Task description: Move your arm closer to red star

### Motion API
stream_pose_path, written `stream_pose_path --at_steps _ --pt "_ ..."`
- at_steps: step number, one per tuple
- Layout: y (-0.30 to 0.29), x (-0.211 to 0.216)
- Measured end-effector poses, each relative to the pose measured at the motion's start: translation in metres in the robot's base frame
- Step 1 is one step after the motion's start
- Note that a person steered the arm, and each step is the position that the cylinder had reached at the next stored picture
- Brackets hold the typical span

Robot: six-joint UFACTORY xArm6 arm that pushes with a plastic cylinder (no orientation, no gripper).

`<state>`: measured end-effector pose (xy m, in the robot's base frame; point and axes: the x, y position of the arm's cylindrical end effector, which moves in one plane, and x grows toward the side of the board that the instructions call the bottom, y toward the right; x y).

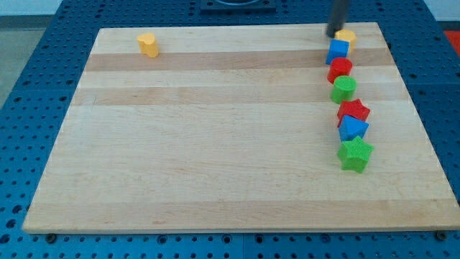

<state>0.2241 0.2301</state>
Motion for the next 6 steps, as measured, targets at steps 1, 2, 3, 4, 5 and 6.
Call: stream_pose_path --at_steps 1,2,3,4,5,6 --pt "0.04 0.0" --pt "0.078 0.031" --pt "0.035 0.081" --pt "-0.04 0.08" --pt "-0.089 0.069" --pt "-0.102 0.034"
